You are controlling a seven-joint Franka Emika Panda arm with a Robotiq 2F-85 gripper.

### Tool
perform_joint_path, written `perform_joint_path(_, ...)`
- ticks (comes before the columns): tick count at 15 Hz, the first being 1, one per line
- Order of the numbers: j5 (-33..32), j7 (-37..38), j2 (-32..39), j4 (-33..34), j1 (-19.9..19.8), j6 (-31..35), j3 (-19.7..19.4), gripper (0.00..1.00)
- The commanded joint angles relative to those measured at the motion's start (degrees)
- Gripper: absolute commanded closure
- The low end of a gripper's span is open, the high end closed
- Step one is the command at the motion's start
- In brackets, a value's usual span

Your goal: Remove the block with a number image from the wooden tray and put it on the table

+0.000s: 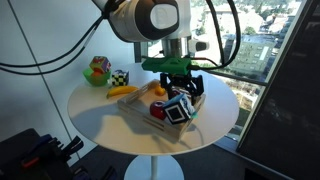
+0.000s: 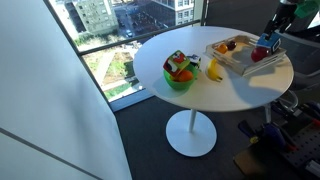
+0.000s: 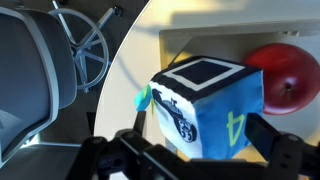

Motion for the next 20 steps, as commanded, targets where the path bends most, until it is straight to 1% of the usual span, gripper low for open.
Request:
perform_joint_path(1, 2.96, -3.53, 1.34, 1.64, -1.99, -0.12, 1.43, 0.00)
perform_joint_path(2, 3.52, -3.84, 1.59, 1.80, -2.15, -0.50, 1.48, 0.02)
perform_joint_path(3, 3.87, -3.95, 1.77, 1.91, -2.24, -0.71, 1.47, 0.26)
perform_joint_path(5, 4.04, -3.57, 2.07, 2.21, -2.30, -1.23, 1.33, 0.28)
perform_joint_path(7, 3.66, -2.46, 2.06, 2.48, -2.07, -1.86, 1.10, 0.44)
perform_joint_path(9, 3.38, -1.82, 1.63, 2.52, -1.90, -2.28, 0.99, 0.62)
perform_joint_path(12, 3.35, -1.30, 1.03, 2.68, -1.70, -3.23, 1.01, 0.82)
perform_joint_path(14, 3.29, -1.01, 0.78, 2.77, -1.58, -3.82, 1.03, 0.94)
perform_joint_path(16, 3.12, -0.61, 0.33, 2.86, -1.47, -4.63, 0.98, 0.96)
perform_joint_path(18, 2.32, 0.49, -0.66, 2.84, -1.16, -5.65, 0.67, 0.94)
perform_joint_path(20, 2.03, 1.29, -1.70, 2.91, -1.00, -6.87, 0.57, 0.97)
